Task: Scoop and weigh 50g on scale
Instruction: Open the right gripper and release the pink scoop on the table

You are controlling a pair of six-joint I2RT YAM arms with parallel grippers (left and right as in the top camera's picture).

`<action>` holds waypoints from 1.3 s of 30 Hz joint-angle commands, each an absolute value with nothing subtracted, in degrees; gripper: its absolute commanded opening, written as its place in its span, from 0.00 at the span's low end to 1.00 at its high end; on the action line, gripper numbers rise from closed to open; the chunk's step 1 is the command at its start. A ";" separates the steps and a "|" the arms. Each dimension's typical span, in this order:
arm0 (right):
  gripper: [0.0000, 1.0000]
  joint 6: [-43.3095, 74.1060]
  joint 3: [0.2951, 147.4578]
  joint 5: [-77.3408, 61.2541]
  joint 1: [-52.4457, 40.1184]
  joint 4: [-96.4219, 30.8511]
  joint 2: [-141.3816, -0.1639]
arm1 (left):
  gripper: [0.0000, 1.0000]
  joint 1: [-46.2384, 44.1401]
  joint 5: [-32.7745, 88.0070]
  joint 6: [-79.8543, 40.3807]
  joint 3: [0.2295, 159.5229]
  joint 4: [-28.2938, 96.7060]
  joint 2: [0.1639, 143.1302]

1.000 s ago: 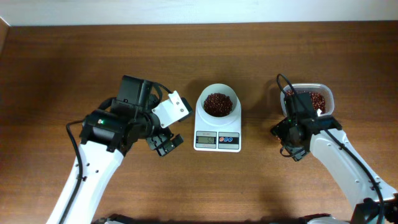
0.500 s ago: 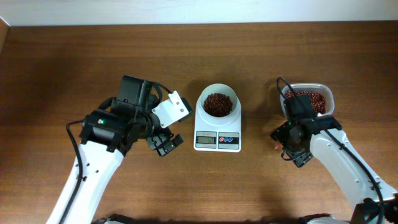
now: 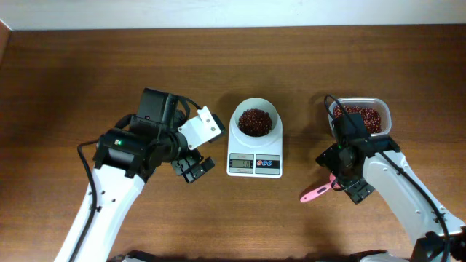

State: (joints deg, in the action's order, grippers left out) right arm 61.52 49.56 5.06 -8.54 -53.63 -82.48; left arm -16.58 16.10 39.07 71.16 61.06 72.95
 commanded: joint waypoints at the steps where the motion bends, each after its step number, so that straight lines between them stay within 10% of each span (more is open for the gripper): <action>1: 0.99 61.80 48.90 6.46 -8.23 -53.21 -83.00 | 0.99 -16.34 16.75 39.99 72.01 60.97 72.36; 25: 0.08 48.23 45.30 2.59 -8.27 -41.69 -85.25 | 0.99 -16.34 16.75 39.99 72.01 60.97 72.36; 39: 0.04 48.21 45.25 9.61 -8.23 -41.71 -85.67 | 0.99 -16.34 16.75 39.99 72.01 60.99 72.36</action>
State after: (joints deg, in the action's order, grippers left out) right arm 48.21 45.78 6.63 -8.54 -41.91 -85.45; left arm -16.56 16.10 39.07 71.16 61.06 72.95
